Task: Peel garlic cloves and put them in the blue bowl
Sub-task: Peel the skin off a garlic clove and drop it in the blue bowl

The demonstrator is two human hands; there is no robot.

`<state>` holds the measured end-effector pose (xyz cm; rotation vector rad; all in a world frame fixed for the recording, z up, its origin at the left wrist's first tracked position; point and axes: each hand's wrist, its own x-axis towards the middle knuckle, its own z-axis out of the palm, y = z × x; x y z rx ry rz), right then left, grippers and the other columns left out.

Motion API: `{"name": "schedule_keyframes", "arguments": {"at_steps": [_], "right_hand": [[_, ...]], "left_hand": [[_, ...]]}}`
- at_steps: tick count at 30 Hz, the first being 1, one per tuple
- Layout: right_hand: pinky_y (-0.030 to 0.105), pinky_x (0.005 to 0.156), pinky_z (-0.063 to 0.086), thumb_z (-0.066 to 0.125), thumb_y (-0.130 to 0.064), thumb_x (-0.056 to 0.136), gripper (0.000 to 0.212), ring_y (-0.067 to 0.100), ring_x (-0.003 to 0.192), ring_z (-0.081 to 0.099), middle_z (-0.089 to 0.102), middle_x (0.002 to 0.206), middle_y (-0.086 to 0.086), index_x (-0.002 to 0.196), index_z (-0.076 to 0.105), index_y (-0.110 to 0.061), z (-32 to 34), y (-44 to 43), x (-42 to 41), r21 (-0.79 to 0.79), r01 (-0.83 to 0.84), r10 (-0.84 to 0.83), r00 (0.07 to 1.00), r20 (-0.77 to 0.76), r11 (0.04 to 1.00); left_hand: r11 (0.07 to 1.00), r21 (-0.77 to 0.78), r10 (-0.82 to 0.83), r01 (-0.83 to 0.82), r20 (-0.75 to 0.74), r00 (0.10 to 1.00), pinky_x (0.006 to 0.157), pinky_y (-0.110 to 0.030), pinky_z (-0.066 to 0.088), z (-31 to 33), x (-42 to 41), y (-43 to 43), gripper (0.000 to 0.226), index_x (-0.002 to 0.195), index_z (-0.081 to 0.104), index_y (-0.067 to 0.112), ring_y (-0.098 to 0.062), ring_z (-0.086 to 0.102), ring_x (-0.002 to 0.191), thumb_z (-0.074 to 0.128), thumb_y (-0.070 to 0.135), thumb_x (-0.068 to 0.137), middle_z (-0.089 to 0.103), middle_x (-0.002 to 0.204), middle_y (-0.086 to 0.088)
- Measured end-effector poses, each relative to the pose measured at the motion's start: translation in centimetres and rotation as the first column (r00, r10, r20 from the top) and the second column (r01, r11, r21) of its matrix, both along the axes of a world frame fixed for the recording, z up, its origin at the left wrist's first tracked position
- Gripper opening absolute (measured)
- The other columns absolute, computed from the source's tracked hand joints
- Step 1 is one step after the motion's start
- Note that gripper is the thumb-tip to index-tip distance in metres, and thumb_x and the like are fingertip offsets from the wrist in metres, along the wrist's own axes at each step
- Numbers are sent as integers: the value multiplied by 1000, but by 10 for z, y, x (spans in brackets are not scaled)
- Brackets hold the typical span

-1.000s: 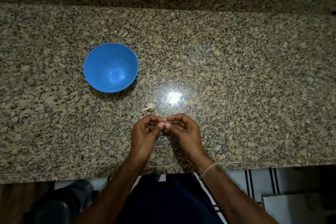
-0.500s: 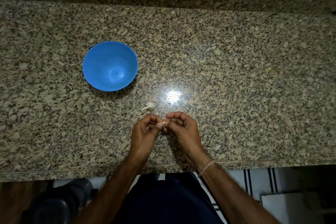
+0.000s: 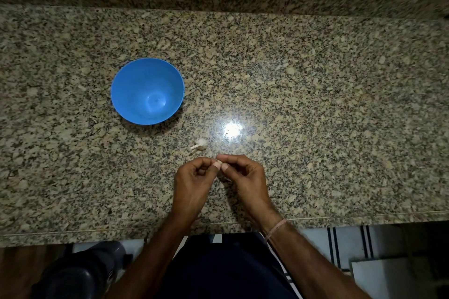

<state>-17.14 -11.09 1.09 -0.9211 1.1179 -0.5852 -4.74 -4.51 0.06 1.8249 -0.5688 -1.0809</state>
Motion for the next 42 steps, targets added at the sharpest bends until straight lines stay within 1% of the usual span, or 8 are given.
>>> {"name": "schedule_keyframes", "arguments": {"at_steps": [9, 13, 18, 21, 27, 34, 38, 42], "right_hand": [[47, 98, 59, 69, 1, 95, 18, 23, 109, 73, 77, 108, 7, 107, 80, -7, -5, 0, -2, -118, -100, 92, 993, -74, 988], [48, 99, 59, 67, 0, 96, 18, 24, 110, 73, 78, 109, 8, 109, 78, -7, -4, -1, -1, -80, -111, 106, 993, -57, 991], [49, 96, 60, 74, -9, 95, 15, 24, 108, 74, 78, 109, 7, 109, 78, -10, -6, 0, 0, -102, -130, 123, 990, -70, 986], [37, 90, 62, 73, -6, 95, 13, 20, 103, 75, 79, 104, 4, 106, 79, -8, -8, -1, 1, -135, -138, 123, 986, -111, 981], [35, 82, 63, 63, -2, 100, 18, 27, 91, 76, 80, 99, 5, 108, 78, -10, -13, 1, 2, -124, -129, 112, 985, -132, 984], [43, 87, 63, 69, -5, 98, 11, 35, 94, 76, 79, 98, 13, 105, 77, -8, -15, -3, 3, -24, -143, 140, 986, -92, 989], [32, 78, 62, 63, -3, 101, 15, 24, 81, 72, 77, 94, 17, 108, 75, -9, -17, -6, 4, 55, -107, 111, 991, -70, 993], [33, 82, 62, 58, 0, 103, 20, 21, 83, 70, 77, 95, 13, 109, 75, -7, -17, -7, 3, 93, -95, 99, 994, -41, 991]], "left_hand": [[1000, -6, -16, 16, -91, 996, 82, -63, 56, 7, 9, 0, 11, 90, 82, 21, -50, 68, 87, 71, 23, 94, 77, 84, -13], [1000, 24, -13, 15, -73, 997, 83, -59, 58, 9, 10, -1, 12, 86, 81, 24, -41, 71, 86, 72, 19, 94, 78, 82, -4], [999, 41, -5, 6, -24, 1000, 70, -51, 60, 11, 5, -2, 29, 82, 77, 25, -28, 69, 72, 67, 52, 75, 74, 74, -1], [999, 45, 4, -3, -12, 1000, 61, -37, 50, 11, 4, -3, 36, 79, 75, 23, -12, 58, 59, 65, 56, 70, 70, 68, 2], [999, 52, -5, 6, -15, 1000, 70, -44, 58, 10, 1, -4, 30, 77, 74, 19, -21, 71, 69, 64, 47, 74, 75, 72, 0], [995, 98, -16, 17, -9, 1000, 63, -40, 54, 2, 4, -1, 12, 78, 74, 20, -17, 65, 64, 71, 26, 89, 74, 71, -1], [989, 147, -4, 0, 23, 1000, 62, -41, 51, -2, 6, -2, 25, 77, 72, 21, -16, 61, 63, 64, 45, 77, 72, 71, -1], [985, 171, -22, 3, 111, 994, 59, -29, 47, -6, 9, -3, 9, 79, 72, 21, -14, 60, 63, 72, 24, 87, 69, 69, 0]]}}
